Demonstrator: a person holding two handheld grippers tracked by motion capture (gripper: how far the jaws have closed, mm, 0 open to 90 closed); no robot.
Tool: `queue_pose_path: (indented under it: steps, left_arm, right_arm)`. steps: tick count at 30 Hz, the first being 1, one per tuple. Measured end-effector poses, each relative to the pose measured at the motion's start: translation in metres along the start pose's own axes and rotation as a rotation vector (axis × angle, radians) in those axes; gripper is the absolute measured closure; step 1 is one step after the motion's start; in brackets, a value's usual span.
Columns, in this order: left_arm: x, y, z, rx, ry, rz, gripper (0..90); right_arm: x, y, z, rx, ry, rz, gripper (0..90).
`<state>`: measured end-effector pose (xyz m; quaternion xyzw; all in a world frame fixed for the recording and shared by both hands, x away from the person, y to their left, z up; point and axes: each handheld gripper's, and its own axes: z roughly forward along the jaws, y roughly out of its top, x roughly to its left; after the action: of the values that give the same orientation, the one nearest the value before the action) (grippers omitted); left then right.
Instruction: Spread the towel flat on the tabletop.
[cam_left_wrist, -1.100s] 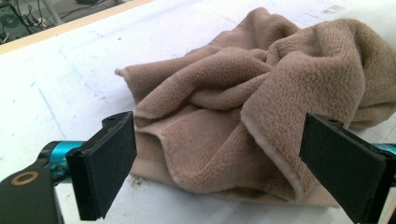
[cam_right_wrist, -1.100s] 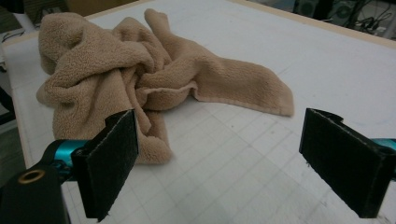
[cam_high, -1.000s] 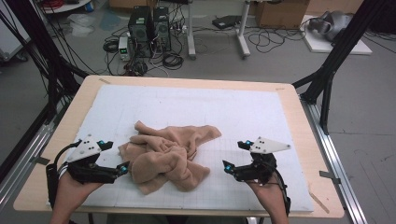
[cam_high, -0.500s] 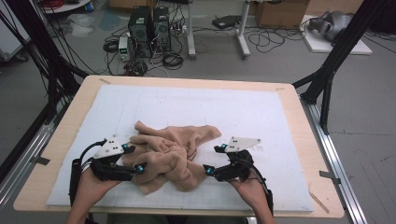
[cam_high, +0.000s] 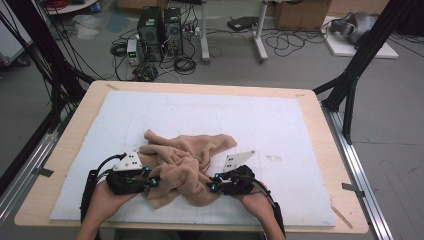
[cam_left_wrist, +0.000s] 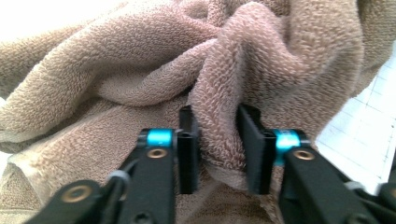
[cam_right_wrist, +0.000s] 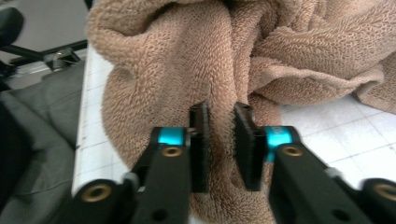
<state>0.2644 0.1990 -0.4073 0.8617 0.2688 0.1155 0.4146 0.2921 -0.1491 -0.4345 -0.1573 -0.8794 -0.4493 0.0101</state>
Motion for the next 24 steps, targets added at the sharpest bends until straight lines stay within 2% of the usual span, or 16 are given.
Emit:
queue_pose_path:
  steps: [3,5,9,18,21,24]
  left_arm:
    - [-0.003,0.000,-0.004,-0.017,0.009,0.015,76.8]
    - [-0.005,0.001,-0.007,-0.026,0.015,0.022,78.0]
    - [-0.010,0.007,-0.014,-0.053,0.011,0.026,78.8]
    - [-0.033,0.024,-0.021,-0.102,-0.050,0.063,79.0]
    - [-0.043,0.021,-0.021,-0.083,-0.065,0.081,79.0]
    - [-0.052,0.013,-0.025,-0.068,-0.071,0.092,79.1]
  right_arm:
    - [0.000,-0.002,-0.009,-0.004,0.029,0.005,83.9]
    - [0.002,-0.002,-0.018,-0.009,0.024,-0.006,84.2]
    - [0.008,-0.003,-0.045,-0.017,-0.013,-0.021,84.3]
    - [0.029,-0.008,-0.111,-0.065,-0.100,-0.038,84.3]
    - [0.038,-0.013,-0.120,-0.057,-0.102,-0.042,84.3]
    - [0.050,-0.020,-0.118,-0.037,-0.087,-0.051,84.2]
